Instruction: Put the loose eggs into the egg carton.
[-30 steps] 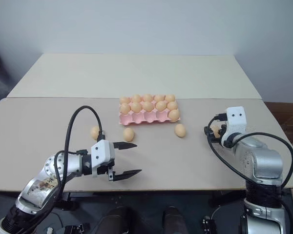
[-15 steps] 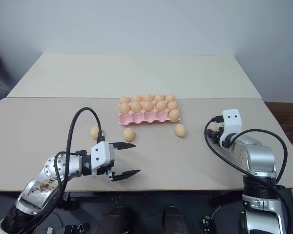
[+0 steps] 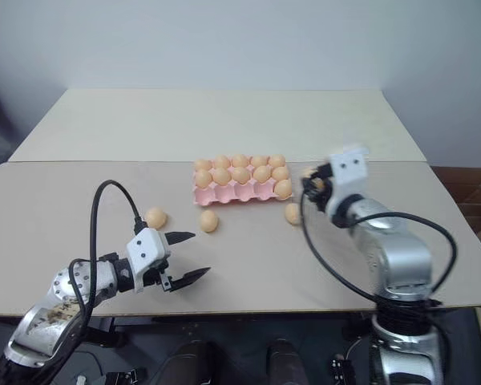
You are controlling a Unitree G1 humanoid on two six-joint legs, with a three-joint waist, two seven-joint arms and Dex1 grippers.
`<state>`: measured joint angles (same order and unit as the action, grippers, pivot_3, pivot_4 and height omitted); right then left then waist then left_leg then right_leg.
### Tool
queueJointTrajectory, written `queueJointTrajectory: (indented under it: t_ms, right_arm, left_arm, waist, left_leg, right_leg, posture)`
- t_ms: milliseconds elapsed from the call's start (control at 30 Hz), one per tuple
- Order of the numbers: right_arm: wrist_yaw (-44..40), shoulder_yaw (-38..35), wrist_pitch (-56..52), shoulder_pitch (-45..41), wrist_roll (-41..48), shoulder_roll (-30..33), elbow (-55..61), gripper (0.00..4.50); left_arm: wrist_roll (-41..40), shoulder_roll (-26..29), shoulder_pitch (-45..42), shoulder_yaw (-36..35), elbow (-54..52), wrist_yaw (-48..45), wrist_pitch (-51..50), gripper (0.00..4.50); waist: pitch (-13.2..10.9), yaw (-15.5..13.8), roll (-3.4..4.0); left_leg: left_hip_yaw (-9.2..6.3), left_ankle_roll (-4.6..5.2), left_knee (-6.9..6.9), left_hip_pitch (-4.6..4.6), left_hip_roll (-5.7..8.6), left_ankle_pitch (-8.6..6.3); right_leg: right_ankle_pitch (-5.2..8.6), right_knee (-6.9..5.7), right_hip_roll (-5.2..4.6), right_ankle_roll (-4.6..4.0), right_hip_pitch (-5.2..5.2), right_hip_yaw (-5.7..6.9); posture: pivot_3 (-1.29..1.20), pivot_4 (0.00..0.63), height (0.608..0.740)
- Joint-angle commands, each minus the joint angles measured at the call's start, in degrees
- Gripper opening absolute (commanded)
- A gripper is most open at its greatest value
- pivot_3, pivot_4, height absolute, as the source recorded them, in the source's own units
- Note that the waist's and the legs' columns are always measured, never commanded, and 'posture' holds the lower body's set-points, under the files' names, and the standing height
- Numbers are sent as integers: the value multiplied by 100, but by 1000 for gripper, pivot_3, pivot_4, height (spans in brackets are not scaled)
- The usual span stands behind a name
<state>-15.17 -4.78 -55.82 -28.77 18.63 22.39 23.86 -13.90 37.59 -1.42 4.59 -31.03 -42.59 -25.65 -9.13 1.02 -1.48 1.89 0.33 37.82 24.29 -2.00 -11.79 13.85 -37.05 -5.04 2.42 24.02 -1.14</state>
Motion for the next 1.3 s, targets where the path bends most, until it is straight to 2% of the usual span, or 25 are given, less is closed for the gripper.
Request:
queueJointTrajectory:
  t_ms: [33,200,433,800,1067,1167,1300]
  right_arm:
    - [218,354,70,-281,-131,-331,-79,1684]
    - [326,911,698,-686,-643,-607,-1102,1684]
    - [219,1172,1388,-1071,-1028,-809,-2287,1684]
    - [87,1303,1851,-1282,-1393,-942,-2936,1684]
    - [27,1235,1831,-1276,-1459,-1017,-2844,4402]
    - [9,1107,1843,-1198,-1391,-962,-2439,4459]
    - [-143,648,1507,-894,-931,-854,-1238,4459]
  left_arm:
    - [-84,-39,-19,-162,-301,211,-249,4359]
    - [-27,-4,26,-142,-386,262,-297,4359]
    - [18,-29,89,-47,-481,328,-297,4359]
    - [71,4,104,-37,-480,361,-277,4359]
    - [99,20,123,-25,-499,356,-272,4359]
    - [88,16,151,-29,-523,366,-280,4359]
    - [42,-11,232,-91,-540,396,-294,4359]
  waist:
    - [0,-28,0]
    - [0,-24,-1]
    - [0,-9,-1]
    - [0,-4,-1]
    - [-1,-2,-1]
    - [-1,-3,0]
    - [-1,-18,0]
  left_leg:
    - [-1,0,0,2,1,0]
    - [2,0,0,6,6,0]
    - [2,0,0,5,3,0]
    - [2,0,0,4,3,0]
    - [2,0,0,5,2,0]
    - [2,0,0,6,3,0]
    - [1,0,-1,10,2,0]
  right_leg:
    - [0,0,-1,0,-1,3]
    - [-1,3,-7,0,2,5]
    - [-1,0,-4,-2,4,5]
    - [-2,-1,-4,-3,5,5]
    - [-2,-1,-5,-3,5,5]
    - [-2,-1,-5,-3,7,5]
    - [-2,-1,-5,-3,11,5]
  posture:
    - [0,150,740]
    - [0,150,740]
    - [0,150,740]
    - [0,150,740]
    - [0,150,740]
    - [0,150,740]
    - [0,150,740]
